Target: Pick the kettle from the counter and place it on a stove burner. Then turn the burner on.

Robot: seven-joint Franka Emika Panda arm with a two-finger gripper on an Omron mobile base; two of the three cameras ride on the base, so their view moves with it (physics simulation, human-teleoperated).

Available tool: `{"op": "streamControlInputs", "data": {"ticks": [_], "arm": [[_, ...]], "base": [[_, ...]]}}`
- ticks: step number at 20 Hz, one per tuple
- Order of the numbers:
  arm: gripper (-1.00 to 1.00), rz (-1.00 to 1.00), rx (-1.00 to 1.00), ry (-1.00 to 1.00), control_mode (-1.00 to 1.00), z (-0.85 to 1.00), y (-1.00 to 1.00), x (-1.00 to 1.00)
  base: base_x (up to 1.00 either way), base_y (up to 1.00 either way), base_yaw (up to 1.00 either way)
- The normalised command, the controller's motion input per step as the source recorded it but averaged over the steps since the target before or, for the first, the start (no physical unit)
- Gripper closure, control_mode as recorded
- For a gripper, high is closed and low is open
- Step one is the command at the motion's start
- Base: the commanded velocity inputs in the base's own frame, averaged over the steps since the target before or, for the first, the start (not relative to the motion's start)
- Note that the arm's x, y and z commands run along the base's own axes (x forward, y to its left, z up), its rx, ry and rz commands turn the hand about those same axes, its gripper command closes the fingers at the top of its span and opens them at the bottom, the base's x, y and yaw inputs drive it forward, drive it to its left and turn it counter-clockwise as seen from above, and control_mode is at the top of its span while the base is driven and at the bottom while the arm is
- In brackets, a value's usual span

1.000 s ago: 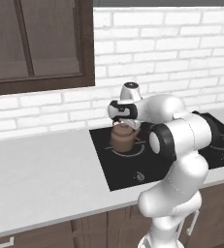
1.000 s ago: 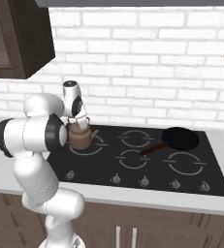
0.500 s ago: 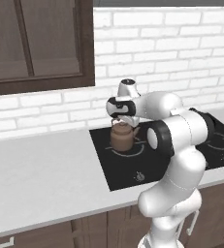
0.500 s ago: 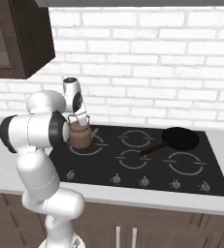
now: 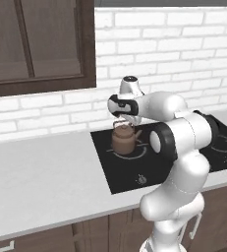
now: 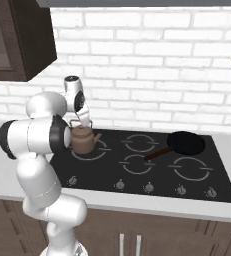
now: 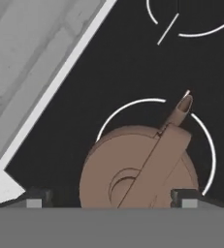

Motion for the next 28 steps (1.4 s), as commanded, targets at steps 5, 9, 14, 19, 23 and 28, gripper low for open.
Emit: {"op": "streamControlInputs", "data": {"ticks": [5,9,14,19,23,28], "arm": [[-1.00,0.02,0.03,-0.04,-1.00,0.74,-0.35,-0.87],[-1.00,0.20,0.01,-0.05,-1.00,0.45,-0.54,-1.00],[-1.00,0.39,-0.03,0.04,-1.00,-0.21,-0.26,-1.00],[-1.00,0.49,-0.17,0.26,-1.00,-0.88,-0.01,-1.00],[-1.00,0.55,-0.23,0.45,-1.00,-1.00,0.00,-0.35],[-1.00,0.41,-0.06,0.28,-1.00,-0.98,0.01,0.22]], "base": [[0.00,0.00,0.00],[0.00,0.00,0.00],[0.00,0.00,0.00],[0.00,0.00,0.00],[0.00,0.00,0.00],[0.00,0.00,0.00]]}}
